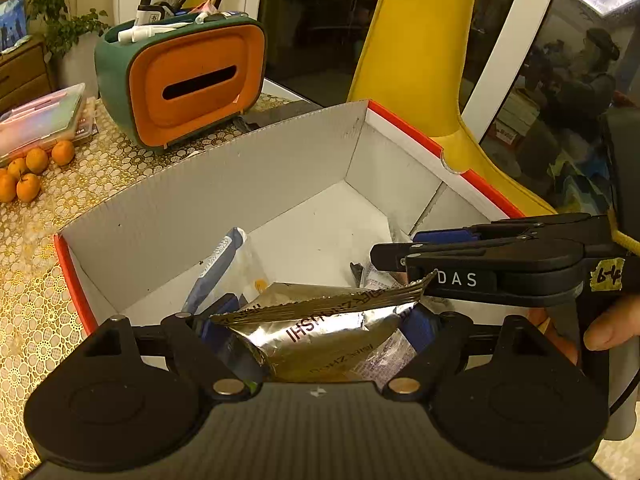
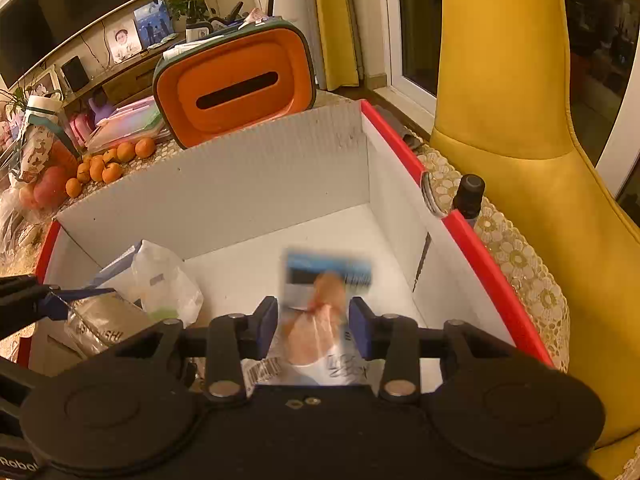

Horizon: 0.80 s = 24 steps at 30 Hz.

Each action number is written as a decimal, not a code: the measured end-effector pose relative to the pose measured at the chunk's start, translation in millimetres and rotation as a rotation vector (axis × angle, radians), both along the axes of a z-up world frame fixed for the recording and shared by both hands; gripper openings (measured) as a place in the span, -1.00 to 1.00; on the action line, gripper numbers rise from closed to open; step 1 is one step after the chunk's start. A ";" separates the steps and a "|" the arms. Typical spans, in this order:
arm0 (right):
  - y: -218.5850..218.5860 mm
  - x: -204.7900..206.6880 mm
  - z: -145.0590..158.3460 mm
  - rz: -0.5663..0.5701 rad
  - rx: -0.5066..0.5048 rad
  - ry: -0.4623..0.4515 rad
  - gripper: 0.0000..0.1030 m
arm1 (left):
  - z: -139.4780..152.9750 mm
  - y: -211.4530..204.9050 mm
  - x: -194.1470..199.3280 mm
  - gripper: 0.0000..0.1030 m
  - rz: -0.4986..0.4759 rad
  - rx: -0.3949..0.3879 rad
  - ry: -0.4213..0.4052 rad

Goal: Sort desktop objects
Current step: 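Open the right tool to drop the printed packet while the left tool releases the foil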

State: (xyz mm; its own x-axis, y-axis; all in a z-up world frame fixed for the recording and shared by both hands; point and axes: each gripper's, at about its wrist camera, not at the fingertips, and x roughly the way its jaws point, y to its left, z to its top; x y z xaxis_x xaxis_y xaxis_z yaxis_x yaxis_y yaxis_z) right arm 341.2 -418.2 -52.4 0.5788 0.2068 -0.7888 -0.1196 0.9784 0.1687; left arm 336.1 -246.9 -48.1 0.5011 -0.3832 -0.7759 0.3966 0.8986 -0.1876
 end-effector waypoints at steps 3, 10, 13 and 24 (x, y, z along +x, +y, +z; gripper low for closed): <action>-0.5 -0.3 1.5 -0.004 0.010 0.002 -0.13 | 0.8 0.7 -0.6 0.65 0.010 -0.001 0.000; -6.7 -7.1 8.3 -0.025 0.038 -0.020 0.17 | 9.6 2.2 -11.5 0.66 0.003 0.000 -0.044; -11.2 -11.5 13.4 -0.031 0.051 -0.035 0.28 | 9.3 4.1 -16.1 0.67 -0.010 -0.006 -0.041; -14.7 -26.4 35.1 -0.006 0.090 -0.085 0.53 | 22.8 10.2 -34.0 0.97 -0.056 -0.067 -0.089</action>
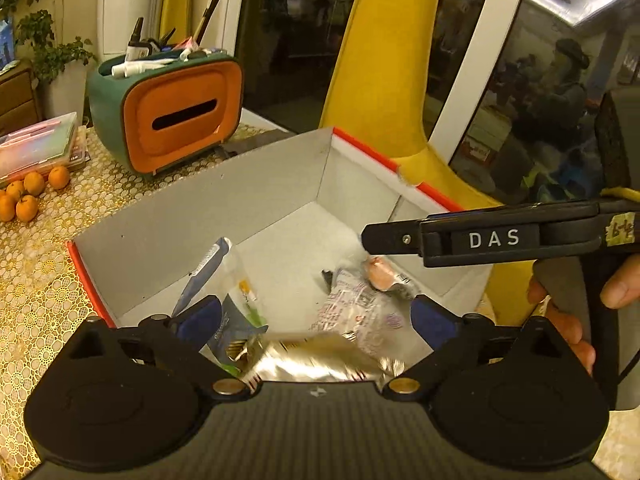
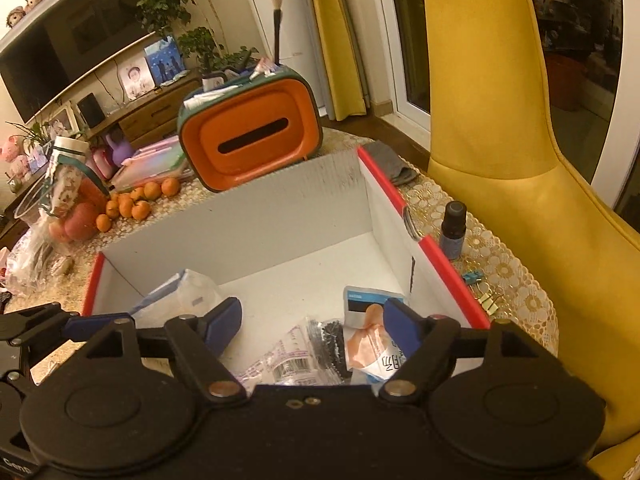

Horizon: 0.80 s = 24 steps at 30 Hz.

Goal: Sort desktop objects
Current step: 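Open the right tool to drop the printed packet while the left tool releases the foil, then withdraw both tools from the red box back toward the table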

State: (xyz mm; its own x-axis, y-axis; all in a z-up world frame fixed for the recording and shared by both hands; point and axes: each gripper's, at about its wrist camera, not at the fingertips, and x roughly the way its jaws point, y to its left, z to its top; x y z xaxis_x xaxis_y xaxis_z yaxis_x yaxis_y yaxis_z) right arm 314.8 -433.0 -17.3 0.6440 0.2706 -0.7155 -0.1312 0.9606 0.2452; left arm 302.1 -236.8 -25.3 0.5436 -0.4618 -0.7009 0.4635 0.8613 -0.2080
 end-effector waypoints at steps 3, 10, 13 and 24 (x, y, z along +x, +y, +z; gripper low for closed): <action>2.2 -5.2 5.9 0.005 0.011 -0.009 0.53 | 7.2 5.5 -7.3 0.97 0.003 -0.025 -0.006; 11.0 -22.5 19.0 0.033 0.022 -0.026 0.53 | 20.2 25.1 -35.8 0.97 0.019 -0.054 -0.010; 16.6 -31.1 24.5 0.048 0.027 -0.031 0.53 | 26.8 35.5 -51.5 0.97 0.033 -0.058 -0.033; 53.8 -74.4 47.1 0.126 0.017 -0.068 0.53 | 47.4 84.7 -111.3 0.97 0.107 -0.091 -0.113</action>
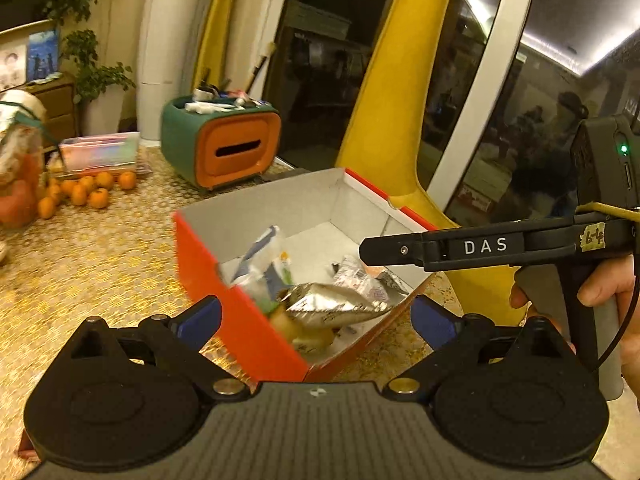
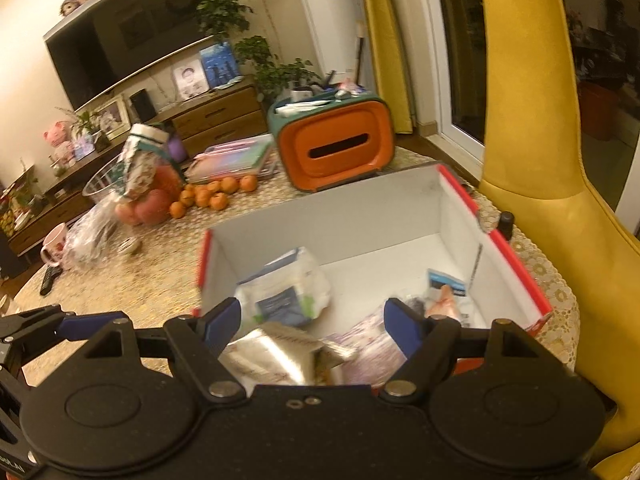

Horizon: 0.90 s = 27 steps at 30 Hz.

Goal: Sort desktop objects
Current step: 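Withdraw both tools from the red box back toward the table, then grasp the pink binder clip with the left tool while the right tool grasps the white cable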

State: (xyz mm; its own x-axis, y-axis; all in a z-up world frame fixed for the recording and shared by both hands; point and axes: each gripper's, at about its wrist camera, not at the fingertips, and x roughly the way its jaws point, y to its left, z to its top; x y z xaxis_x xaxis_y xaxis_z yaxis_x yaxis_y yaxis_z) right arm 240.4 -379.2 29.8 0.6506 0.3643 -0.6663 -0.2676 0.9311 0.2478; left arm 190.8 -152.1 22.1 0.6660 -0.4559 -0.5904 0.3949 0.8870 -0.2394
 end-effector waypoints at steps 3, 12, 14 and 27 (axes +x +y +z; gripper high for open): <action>16.2 -10.6 5.4 0.031 -0.002 -0.008 0.53 | 1.4 17.6 -15.6 0.97 0.020 0.006 -0.011; 75.5 -35.4 13.4 0.125 -0.019 -0.023 0.53 | -1.1 78.0 -57.5 0.97 0.113 0.023 -0.063; 88.7 -39.1 14.6 0.145 -0.024 -0.028 0.53 | -4.9 90.8 -64.7 0.97 0.130 0.030 -0.068; 180.0 -41.6 -6.0 0.256 -0.089 -0.005 0.52 | -43.9 160.7 -85.3 0.97 0.231 0.101 -0.087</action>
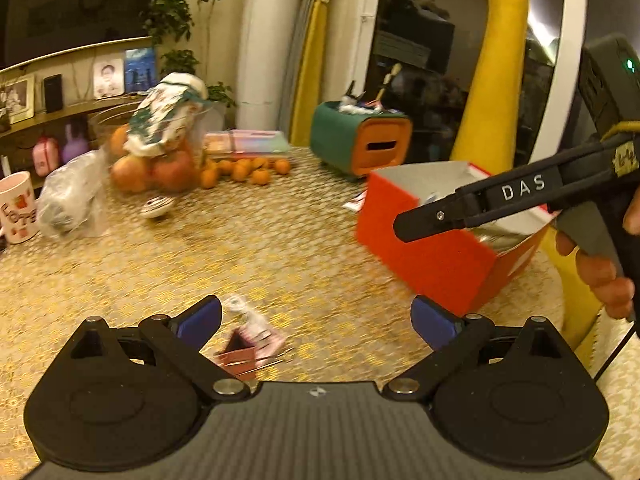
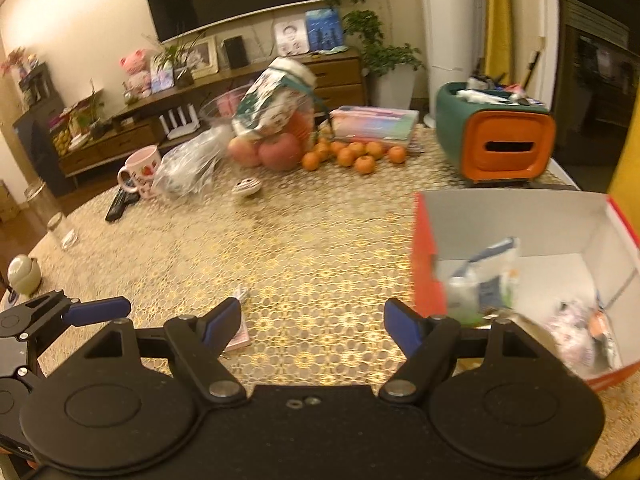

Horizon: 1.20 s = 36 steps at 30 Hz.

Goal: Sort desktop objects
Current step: 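Grasp the pink binder clip with the left tool while the right tool grasps the white cable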

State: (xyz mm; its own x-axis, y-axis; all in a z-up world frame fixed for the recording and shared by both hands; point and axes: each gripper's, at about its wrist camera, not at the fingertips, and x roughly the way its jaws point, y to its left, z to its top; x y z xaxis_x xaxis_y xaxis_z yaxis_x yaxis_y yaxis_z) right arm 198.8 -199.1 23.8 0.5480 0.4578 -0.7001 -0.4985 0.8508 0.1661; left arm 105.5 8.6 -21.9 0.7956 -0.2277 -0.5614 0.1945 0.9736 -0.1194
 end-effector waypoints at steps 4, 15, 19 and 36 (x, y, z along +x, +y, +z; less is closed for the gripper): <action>24.0 7.1 -15.3 0.027 -0.019 0.036 0.47 | -14.9 12.9 3.2 0.96 0.013 0.018 0.009; 77.5 27.3 -60.6 0.132 -0.084 0.127 0.22 | -57.3 34.8 28.3 0.91 0.016 -0.011 0.081; 89.4 33.6 -75.0 0.155 -0.107 0.143 0.17 | -68.1 34.8 35.8 0.85 0.004 -0.003 0.088; 123.4 44.3 -104.6 0.238 -0.168 0.153 -0.35 | -87.7 39.3 48.7 0.03 -0.006 0.003 0.099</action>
State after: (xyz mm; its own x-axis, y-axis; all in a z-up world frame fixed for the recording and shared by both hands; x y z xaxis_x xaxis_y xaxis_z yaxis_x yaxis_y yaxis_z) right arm 243.1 -75.7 -80.8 0.3222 0.4313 -0.8427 -0.6665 0.7355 0.1217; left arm 154.1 48.0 -109.6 0.7351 -0.2305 -0.6375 0.1874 0.9729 -0.1357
